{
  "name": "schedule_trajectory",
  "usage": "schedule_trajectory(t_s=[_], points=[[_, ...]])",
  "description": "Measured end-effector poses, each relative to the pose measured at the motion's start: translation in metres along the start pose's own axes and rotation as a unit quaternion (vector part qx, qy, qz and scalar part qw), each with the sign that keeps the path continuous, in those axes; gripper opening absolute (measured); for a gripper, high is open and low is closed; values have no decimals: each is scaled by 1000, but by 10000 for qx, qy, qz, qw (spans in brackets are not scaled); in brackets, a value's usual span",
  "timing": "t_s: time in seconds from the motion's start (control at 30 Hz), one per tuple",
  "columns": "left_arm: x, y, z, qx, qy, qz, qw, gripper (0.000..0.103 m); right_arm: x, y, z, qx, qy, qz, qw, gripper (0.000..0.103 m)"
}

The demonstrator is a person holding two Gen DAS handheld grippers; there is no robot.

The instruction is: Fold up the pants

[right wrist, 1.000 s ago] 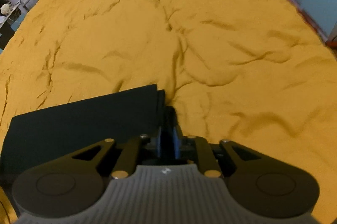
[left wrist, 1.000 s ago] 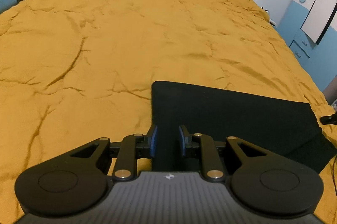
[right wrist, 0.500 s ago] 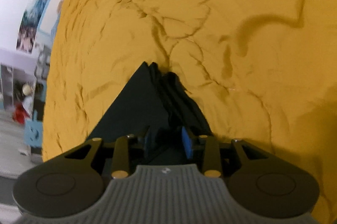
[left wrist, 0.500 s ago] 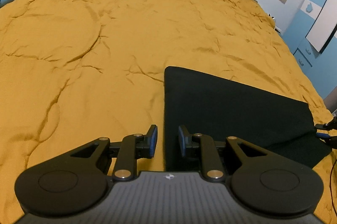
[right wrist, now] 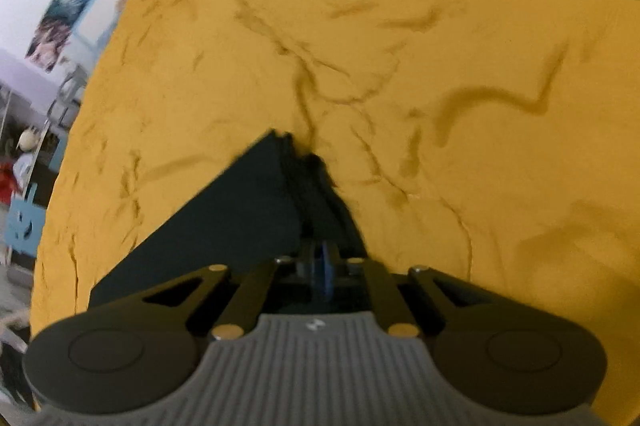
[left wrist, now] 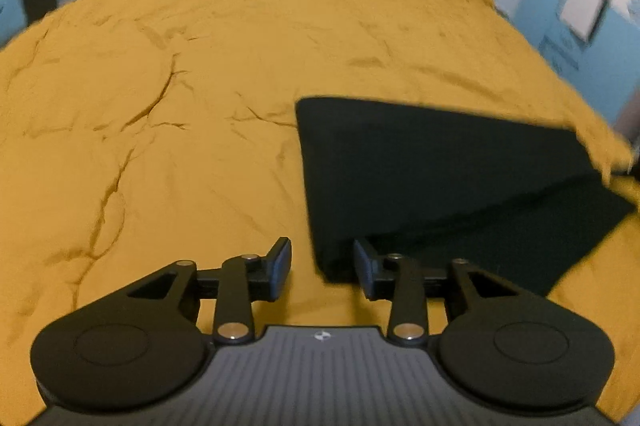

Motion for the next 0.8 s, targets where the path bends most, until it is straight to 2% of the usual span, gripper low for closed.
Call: schedule_trajectory(t_s=[0.1,0.17,0.27,0.3,0.33,0.4,0.5,0.67,0.8], points=[[9,6,-7,-139,564,316,9978,44,-25,-5,-18,113,-652,173,9977,2],[13,10,-8,-167,792,395,9959,44,-32,-1,-25,189,-877,140,9959,2],[19,16,-5,-142,1059,344,9937,24,-28,13,-34,110,-805,-48,9967,2],[20,17,-5,-141,1116,299,9932,12,-24,16,-36,80,-763,-85,9970,2],[21,16,-4,-117,1123,292,9932,8,-21,19,-38,61,-742,-120,9972,1],[20,14,-5,-130,1224,291,9920,6,-16,24,-42,36,-729,-199,9971,0],[13,22,-14,-382,1072,136,9934,5,-7,29,-42,-34,-642,-275,9976,0],[-2,24,-31,-649,734,235,9949,0,1,31,-42,-92,-541,-300,9980,0],[-21,5,-27,-510,233,81,9984,0,-6,23,-40,-98,-613,-279,9977,0]])
Point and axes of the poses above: each gripper's, at about its wrist camera, not at the fingertips, and y roughly the way its jaws point, x to its right, z to its top, the point moved 7 cm from there along y, roughly the way its jaws point, and after that the axes turned 8 degrees about y, right-handed, at the moved point
